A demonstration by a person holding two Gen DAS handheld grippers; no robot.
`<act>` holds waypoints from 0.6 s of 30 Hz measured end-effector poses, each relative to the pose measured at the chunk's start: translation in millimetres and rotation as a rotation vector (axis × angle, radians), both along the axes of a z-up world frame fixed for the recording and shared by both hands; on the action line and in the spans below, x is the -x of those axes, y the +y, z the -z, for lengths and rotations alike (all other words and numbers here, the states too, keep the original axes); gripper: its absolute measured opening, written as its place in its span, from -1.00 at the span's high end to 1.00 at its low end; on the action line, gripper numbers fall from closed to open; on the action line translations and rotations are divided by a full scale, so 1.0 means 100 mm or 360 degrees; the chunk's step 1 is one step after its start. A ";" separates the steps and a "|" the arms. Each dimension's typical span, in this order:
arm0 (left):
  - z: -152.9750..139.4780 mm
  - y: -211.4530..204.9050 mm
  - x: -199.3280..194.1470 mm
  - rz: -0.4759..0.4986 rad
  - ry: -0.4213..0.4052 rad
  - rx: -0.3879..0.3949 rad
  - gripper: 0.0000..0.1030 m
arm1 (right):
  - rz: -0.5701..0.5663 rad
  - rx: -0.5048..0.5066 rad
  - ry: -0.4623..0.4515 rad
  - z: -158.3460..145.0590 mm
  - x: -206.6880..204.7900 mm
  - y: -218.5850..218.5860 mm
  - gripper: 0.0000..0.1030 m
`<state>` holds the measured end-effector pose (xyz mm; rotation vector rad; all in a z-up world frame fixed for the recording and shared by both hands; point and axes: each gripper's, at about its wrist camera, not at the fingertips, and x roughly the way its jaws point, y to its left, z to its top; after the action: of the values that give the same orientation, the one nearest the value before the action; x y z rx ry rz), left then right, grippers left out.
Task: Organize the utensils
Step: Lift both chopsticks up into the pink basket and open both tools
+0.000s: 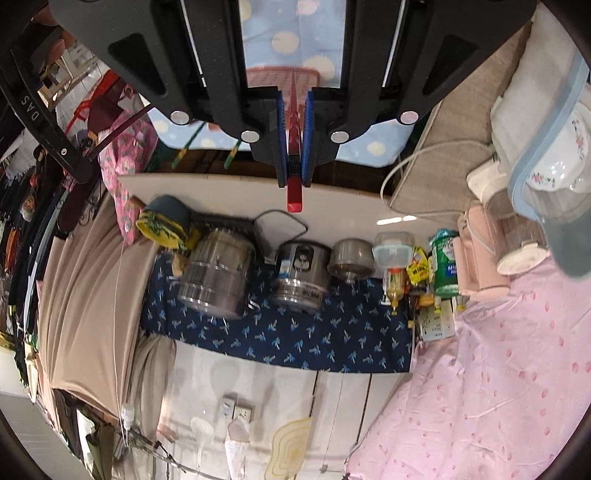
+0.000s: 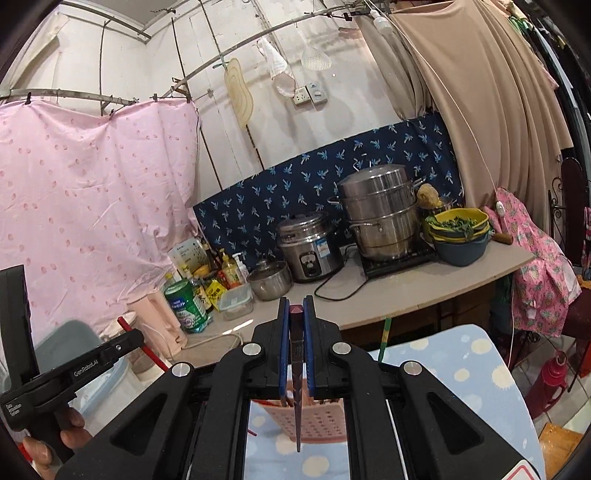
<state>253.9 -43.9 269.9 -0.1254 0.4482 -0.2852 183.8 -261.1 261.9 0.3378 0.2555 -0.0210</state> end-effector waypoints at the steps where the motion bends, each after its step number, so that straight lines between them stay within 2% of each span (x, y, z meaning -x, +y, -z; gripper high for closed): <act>1: -0.04 -0.01 -0.04 -0.0009 -0.0022 0.0006 0.86 | 0.0007 0.0008 -0.0014 -0.05 -0.07 0.00 0.86; 4: -0.13 -0.04 -0.19 -0.0021 -0.0068 0.0025 0.86 | 0.0032 0.0034 -0.0030 -0.14 -0.28 -0.03 0.86; 8: -0.11 -0.13 -0.41 -0.0039 -0.0080 0.0013 0.86 | 0.0051 0.0047 -0.0020 -0.12 -0.57 -0.07 0.86; 18: 0.46 -0.34 -0.83 -0.0025 0.0081 -0.0058 0.86 | 0.0039 0.0084 0.0130 0.32 -1.05 -0.07 0.86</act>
<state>336.6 -78.0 224.0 -0.1005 0.5027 -0.2584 289.2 -268.4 229.5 0.2879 0.3310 -0.0656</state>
